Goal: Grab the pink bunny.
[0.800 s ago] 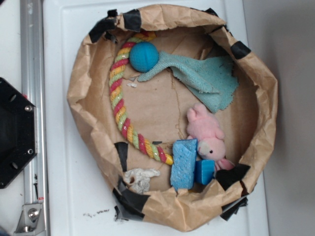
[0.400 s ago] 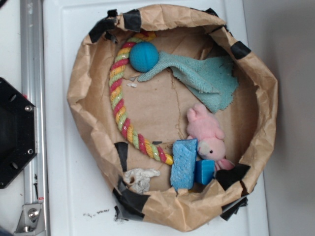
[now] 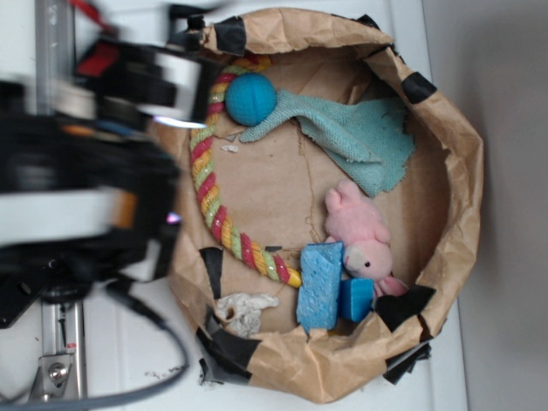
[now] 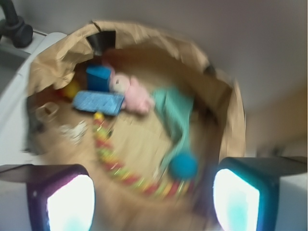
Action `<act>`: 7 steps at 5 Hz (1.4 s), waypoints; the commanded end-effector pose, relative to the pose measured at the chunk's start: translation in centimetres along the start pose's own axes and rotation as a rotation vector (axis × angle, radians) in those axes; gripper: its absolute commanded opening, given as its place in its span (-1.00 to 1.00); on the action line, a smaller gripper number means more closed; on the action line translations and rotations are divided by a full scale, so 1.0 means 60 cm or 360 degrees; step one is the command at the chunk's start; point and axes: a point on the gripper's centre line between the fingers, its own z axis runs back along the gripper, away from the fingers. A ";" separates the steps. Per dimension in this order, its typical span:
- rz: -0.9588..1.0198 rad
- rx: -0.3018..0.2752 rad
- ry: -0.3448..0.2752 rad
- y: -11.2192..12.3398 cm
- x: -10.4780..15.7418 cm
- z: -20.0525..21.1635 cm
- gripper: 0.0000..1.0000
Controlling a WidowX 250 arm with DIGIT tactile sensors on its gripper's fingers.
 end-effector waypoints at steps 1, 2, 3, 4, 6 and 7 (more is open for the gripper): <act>-0.0625 -0.0238 -0.0030 0.011 0.075 -0.132 1.00; -0.0892 -0.0395 0.0039 -0.028 0.075 -0.183 1.00; -0.1164 -0.0470 0.0168 -0.070 0.060 -0.234 1.00; -0.1401 -0.0412 0.0159 -0.094 0.075 -0.249 1.00; -0.1254 -0.0282 -0.0057 -0.089 0.127 -0.244 1.00; -0.1083 -0.0324 -0.0163 -0.077 0.139 -0.227 -1.00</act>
